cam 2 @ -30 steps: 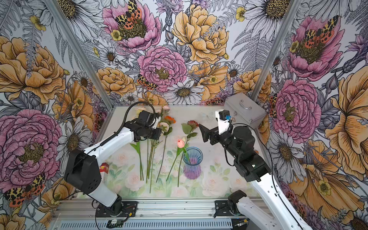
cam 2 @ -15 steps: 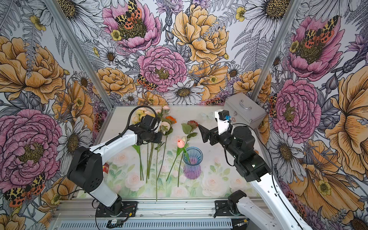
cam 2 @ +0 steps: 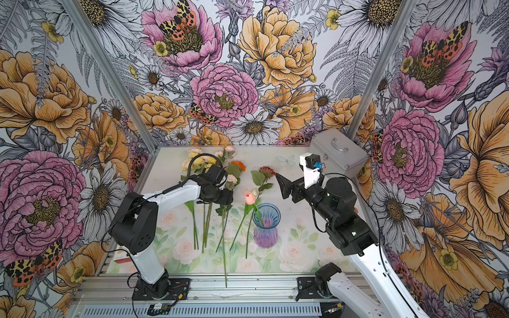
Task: Place the pink flowers into the vase
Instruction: Place the flower at the center of the board.
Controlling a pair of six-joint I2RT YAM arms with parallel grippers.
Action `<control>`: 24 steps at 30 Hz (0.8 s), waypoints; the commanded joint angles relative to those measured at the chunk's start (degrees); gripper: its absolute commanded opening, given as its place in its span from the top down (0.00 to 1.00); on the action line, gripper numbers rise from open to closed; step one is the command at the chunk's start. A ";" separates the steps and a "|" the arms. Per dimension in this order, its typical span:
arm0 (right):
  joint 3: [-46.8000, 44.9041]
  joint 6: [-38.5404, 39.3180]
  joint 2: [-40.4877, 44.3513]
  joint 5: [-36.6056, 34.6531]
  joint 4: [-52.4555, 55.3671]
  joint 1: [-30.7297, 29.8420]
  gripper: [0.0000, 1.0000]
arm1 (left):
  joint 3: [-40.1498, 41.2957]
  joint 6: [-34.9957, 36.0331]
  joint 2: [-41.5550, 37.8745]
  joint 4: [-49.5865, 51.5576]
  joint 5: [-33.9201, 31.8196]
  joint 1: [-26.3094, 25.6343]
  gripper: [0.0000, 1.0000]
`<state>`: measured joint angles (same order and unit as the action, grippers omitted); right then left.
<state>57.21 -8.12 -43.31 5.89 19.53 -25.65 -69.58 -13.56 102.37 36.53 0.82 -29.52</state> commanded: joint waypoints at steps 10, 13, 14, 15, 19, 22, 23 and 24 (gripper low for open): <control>-0.76 -0.93 0.77 -0.70 -0.32 0.35 0.04 | -0.49 -4.70 -1.99 -0.68 0.70 -1.01 0.01; -0.78 -0.94 0.59 -0.78 -0.33 0.45 0.03 | -0.56 -6.15 -1.91 -0.17 -0.17 -2.39 0.01; -0.78 -0.96 0.51 -0.69 -0.38 0.51 0.03 | -0.65 -6.62 -1.67 0.02 -0.67 -2.81 0.01; -0.78 -0.93 0.46 -0.70 -0.37 0.51 0.03 | -0.71 -7.00 -1.37 0.11 -0.94 -3.14 0.03; -0.63 -0.87 0.50 -0.53 -0.36 0.45 0.03 | -0.47 -8.09 -0.50 0.23 -1.27 -3.89 0.12; -0.78 -0.91 0.75 -0.61 -0.36 0.51 0.03 | 0.44 -9.31 -1.39 0.38 -2.64 -4.23 0.16; -0.86 -1.02 0.84 -0.62 -0.37 0.47 0.03 | 0.79 -9.55 -1.78 0.51 -2.90 -4.32 0.17; -0.95 -1.10 0.99 -0.62 -0.30 0.49 0.03 | 1.24 -10.09 -2.25 0.71 -3.19 -4.53 0.17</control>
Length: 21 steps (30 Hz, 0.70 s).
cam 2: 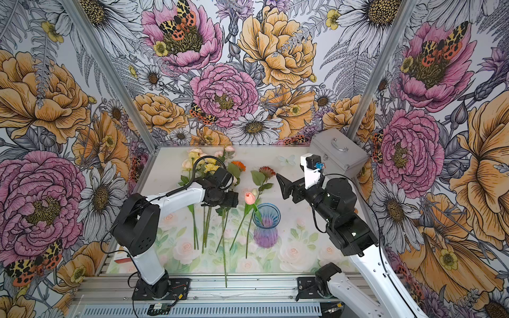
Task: Place the pink flowers into the vase
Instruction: Place the flower at the center of the board, then pick up the flower at the center of the board.
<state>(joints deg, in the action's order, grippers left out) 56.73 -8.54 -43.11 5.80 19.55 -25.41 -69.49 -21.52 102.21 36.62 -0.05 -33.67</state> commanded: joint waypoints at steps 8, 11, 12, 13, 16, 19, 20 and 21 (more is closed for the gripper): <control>-0.74 -1.13 0.93 -0.49 -0.32 0.36 0.03 | 5.41 -6.60 -7.26 3.11 -3.51 -4.08 0.23; -0.72 -1.13 0.67 -0.18 -0.35 0.36 0.03 | 6.70 -8.24 -7.84 3.12 -3.50 -5.07 0.28; -0.69 -1.13 0.58 0.06 -0.32 0.36 0.03 | 7.02 -8.62 -7.66 3.11 -3.61 -5.33 0.31; -0.74 -1.14 0.40 0.21 -0.38 0.36 0.03 | 7.31 -9.00 -7.56 3.04 -3.72 -5.35 0.33; -0.47 -0.96 0.22 0.73 -0.33 0.36 0.03 | 7.62 -9.44 -7.03 2.95 -4.45 -5.50 0.39; -0.27 -0.90 0.31 0.94 -0.34 0.36 0.03 | 8.39 -10.26 -7.10 3.02 -5.16 -5.51 0.41; -0.38 -0.87 0.41 0.93 -0.37 0.36 0.03 | 8.65 -10.47 -7.25 2.93 -5.28 -5.53 0.42; -0.39 -0.87 0.56 0.88 -0.33 0.36 0.03 | 8.98 -10.51 -7.38 2.93 -5.38 -5.59 0.44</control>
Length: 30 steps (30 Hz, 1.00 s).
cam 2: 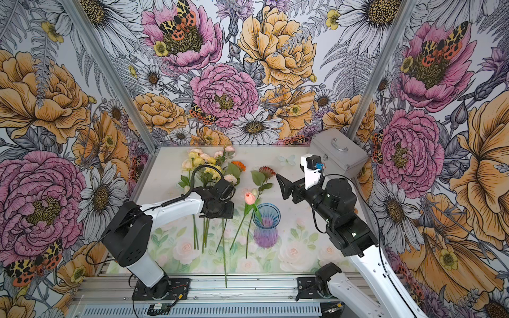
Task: Place the pink flowers into the vase
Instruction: Pick up the flower at the center of the board.
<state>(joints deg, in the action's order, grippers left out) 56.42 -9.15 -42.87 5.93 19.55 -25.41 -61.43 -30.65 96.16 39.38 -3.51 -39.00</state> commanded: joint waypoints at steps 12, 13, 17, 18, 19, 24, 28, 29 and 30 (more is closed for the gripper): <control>-0.10 -0.72 0.24 1.18 -0.38 0.40 0.03 | 3.58 -2.16 -0.02 -1.62 -1.11 -0.55 0.57; -0.16 -0.75 0.19 1.27 -0.35 0.45 0.03 | 3.68 -2.07 0.07 -1.71 -1.04 -0.51 0.57; -0.10 -0.70 0.09 1.33 -0.37 0.45 0.03 | 3.43 -1.65 1.25 -2.24 -0.35 -0.62 0.60; -0.09 -0.70 0.07 1.32 -0.38 0.45 0.03 | 3.25 -1.60 1.62 -2.29 -0.12 -0.67 0.61; -0.09 -0.69 0.02 1.35 -0.33 0.45 0.03 | 3.19 -1.60 1.90 -2.44 -0.02 -0.66 0.63; -0.16 -0.78 0.02 1.36 -0.37 0.44 0.03 | 3.24 -1.72 2.59 -3.07 0.26 -0.64 0.70; -0.09 -0.79 -0.05 1.46 -0.34 0.44 0.03 | 3.64 -1.69 2.56 -3.22 0.53 -0.66 0.75; -0.12 -0.79 0.07 1.40 -0.39 0.43 0.03 | 3.69 -1.61 2.55 -3.23 0.57 -0.66 0.76; -0.10 -0.78 0.04 1.37 -0.39 0.38 0.03 | 3.73 -1.62 2.46 -3.33 0.69 -0.69 0.77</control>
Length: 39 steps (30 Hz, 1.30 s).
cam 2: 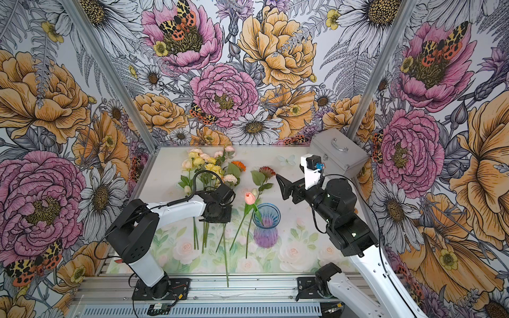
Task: Place the pink flowers into the vase
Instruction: Pick up the flower at the center of the board.
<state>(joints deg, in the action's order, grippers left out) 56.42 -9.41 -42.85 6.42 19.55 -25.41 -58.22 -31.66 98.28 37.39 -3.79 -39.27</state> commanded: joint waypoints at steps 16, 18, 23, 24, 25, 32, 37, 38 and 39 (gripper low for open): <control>0.05 -0.34 -0.53 1.23 -0.36 0.43 0.03 | 0.74 -0.24 -1.31 -1.42 2.39 0.24 0.99; 0.10 -0.39 -0.65 1.23 -0.32 0.45 0.03 | 0.74 -0.23 -2.20 -1.43 2.50 0.65 1.00; 0.23 -0.30 -0.74 1.23 -0.41 0.44 0.03 | 0.69 -0.31 -4.85 -1.45 2.94 2.15 1.00; 0.26 -0.26 -0.73 1.15 -0.47 0.38 0.03 | 0.67 -0.25 -5.63 -1.44 3.02 2.63 1.00; 0.31 -0.20 -0.74 1.14 -0.44 0.45 0.03 | 0.57 -0.07 -6.35 -1.43 3.16 3.02 1.00; 1.03 0.16 -1.09 0.84 -0.43 0.49 0.03 | -1.76 1.75 -13.04 -1.22 5.42 7.32 1.00; 1.99 0.64 -1.70 0.77 -0.46 0.54 0.03 | -5.47 3.58 -17.41 -1.14 8.37 10.93 1.00; 2.17 0.67 -1.95 0.82 -0.48 0.49 0.03 | -6.51 4.03 -18.12 -1.13 9.00 11.68 1.00; 2.41 0.69 -2.10 0.86 -0.47 0.53 0.03 | -7.56 4.67 -18.65 -1.15 9.38 12.38 1.00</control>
<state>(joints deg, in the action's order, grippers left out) 56.53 -9.37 -44.53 7.01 19.55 -25.23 -62.22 -29.61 82.41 37.30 2.52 -28.56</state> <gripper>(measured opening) 0.970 0.085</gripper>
